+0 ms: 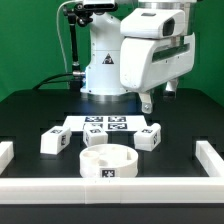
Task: Assemble stool
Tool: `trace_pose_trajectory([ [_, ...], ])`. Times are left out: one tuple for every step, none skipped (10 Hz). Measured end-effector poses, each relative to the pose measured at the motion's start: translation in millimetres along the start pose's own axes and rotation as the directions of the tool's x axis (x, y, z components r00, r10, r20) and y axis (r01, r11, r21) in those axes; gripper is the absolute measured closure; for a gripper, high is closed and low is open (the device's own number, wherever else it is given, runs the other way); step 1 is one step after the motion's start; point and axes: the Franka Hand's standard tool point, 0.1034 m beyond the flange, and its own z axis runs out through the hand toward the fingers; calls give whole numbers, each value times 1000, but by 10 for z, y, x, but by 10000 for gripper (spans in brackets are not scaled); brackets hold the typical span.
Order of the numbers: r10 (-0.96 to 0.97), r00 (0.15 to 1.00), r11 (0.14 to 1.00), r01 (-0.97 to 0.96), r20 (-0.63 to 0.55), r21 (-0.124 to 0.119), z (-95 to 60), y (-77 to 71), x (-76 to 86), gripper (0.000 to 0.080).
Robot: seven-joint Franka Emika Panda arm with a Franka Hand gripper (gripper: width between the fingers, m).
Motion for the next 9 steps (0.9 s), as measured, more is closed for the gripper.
trace_pose_trajectory([
  [-3,1000,1000,3,1,-1,0,-8,8,150],
  [-4,1000,1000,4,1,-1,0,-8,8,150],
  [-5,1000,1000,5,1,-1,0,-11,11,150],
  [-3,1000,1000,3,0,0,1,-12,11,150],
  [-33,999,999,32,-8,-7,19,11,-6,150],
  [-109,994,994,108,-31,-33,129,56,-140,150],
  [-128,991,991,127,-30,-31,227,77,-286,150],
  [-150,988,988,149,-30,-31,301,143,-383,150],
  [-160,987,987,160,-29,-28,381,209,-478,150],
])
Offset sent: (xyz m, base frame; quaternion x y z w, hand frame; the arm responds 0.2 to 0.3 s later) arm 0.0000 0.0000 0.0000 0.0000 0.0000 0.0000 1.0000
